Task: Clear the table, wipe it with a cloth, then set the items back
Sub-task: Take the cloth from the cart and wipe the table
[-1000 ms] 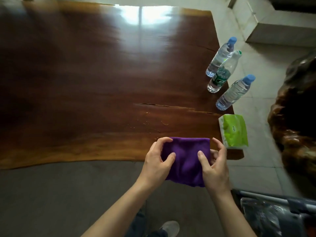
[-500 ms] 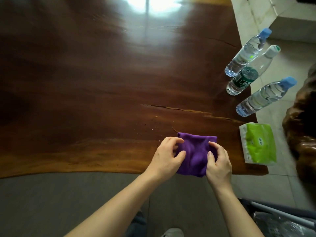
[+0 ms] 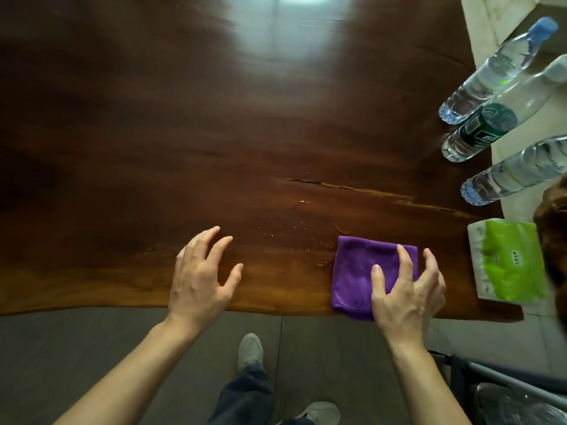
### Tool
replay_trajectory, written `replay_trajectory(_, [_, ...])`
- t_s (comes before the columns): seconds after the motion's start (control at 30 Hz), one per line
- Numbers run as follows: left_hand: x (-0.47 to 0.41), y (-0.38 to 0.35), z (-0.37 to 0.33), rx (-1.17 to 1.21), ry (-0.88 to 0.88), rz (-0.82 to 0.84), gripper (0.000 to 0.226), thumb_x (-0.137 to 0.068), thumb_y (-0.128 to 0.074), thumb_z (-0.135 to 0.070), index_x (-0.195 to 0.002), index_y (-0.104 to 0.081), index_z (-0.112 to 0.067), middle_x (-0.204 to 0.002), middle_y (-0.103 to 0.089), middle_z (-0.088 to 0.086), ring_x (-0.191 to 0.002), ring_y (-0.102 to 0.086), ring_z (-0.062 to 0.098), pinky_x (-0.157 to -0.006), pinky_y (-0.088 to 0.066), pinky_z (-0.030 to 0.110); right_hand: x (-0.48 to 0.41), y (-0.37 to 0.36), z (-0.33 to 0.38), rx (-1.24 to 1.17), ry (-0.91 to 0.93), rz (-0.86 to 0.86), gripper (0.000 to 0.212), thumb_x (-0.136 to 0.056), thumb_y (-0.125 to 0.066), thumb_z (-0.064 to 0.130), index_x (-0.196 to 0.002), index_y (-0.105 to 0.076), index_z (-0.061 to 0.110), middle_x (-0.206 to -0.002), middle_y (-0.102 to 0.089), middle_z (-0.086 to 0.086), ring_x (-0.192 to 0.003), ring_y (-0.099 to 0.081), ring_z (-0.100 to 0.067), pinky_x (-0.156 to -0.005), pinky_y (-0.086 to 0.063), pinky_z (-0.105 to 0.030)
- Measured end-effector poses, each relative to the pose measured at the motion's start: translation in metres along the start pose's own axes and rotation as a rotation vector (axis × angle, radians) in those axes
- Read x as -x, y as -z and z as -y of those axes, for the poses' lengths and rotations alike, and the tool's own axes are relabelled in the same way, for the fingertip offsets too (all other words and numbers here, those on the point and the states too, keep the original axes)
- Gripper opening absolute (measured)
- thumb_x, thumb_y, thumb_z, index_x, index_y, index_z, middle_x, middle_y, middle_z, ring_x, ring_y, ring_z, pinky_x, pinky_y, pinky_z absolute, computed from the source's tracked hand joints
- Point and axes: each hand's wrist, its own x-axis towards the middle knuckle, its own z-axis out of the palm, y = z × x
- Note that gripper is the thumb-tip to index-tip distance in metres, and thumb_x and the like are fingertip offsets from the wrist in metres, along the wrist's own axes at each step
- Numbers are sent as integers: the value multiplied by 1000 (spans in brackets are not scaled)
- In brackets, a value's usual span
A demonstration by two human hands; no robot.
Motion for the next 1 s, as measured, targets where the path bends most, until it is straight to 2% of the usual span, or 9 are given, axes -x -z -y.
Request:
replay_trajectory(0.13, [5,-10,10,-111,-15,96,69,-89,-56,-55,-146,-49,-17,-157,-38,12,-149,-29,29,-122,-24,50,11,-10,11,122,27,91,71,-87,-44,64,-147,-46,24,-159,-25,-19,-143,-27,-39,-107,-33,-57])
replay_trajectory(0.27, [10,-20,16,-114,-16,99,75,-88,-43,-65,-147,-47,-19,-161,-32,10,-152,-22,28,-124,-18,49,19,-21,23,147,-12,152,82,-86,-35,72,-153,-36,26,-161,-23,-18,-146,-22,-39,-108,-29,-60])
replay_trajectory(0.37, [11,-27,21,-87,-34,62,74,-88,-44,-64,-146,-49,-19,-160,-33,10,-151,-24,28,-123,-20,52,22,-28,33,143,10,151,83,-85,-35,74,-154,-32,28,-161,-23,-18,-146,-22,-39,-108,-29,-60])
replay_trajectory(0.6, [10,-36,26,-83,-67,4,72,-87,-50,-63,-143,-52,-17,-157,-37,12,-149,-28,30,-122,-20,54,36,-42,70,164,184,170,79,-85,-39,77,-151,-38,33,-161,-26,-18,-145,-25,-40,-107,-29,-57])
replay_trajectory(0.73, [11,-37,29,-43,-92,-17,68,-86,-54,-56,-142,-53,-16,-157,-37,11,-150,-27,29,-122,-19,54,56,-51,91,155,476,210,72,-87,-43,74,-148,-42,36,-161,-29,-16,-144,-29,-39,-105,-30,-56])
replay_trajectory(0.87, [11,-36,31,-3,-101,-15,65,-87,-53,-50,-142,-53,-15,-159,-36,10,-151,-25,27,-123,-18,53,58,-51,76,96,745,257,60,-92,-48,61,-146,-46,35,-162,-31,-12,-146,-31,-36,-106,-35,-55])
replay_trajectory(0.93, [10,-35,30,-1,-99,-6,65,-87,-51,-50,-142,-53,-15,-159,-36,10,-151,-24,27,-123,-18,53,49,-48,59,115,742,240,57,-92,-51,55,-144,-49,33,-160,-35,-12,-144,-34,-36,-105,-37,-53])
replay_trajectory(1.0, [10,-34,29,8,-95,0,65,-87,-51,-50,-142,-53,-15,-159,-36,10,-151,-24,26,-123,-18,54,36,-44,40,147,623,202,58,-89,-51,52,-143,-51,31,-158,-38,-12,-141,-37,-37,-104,-35,-51])
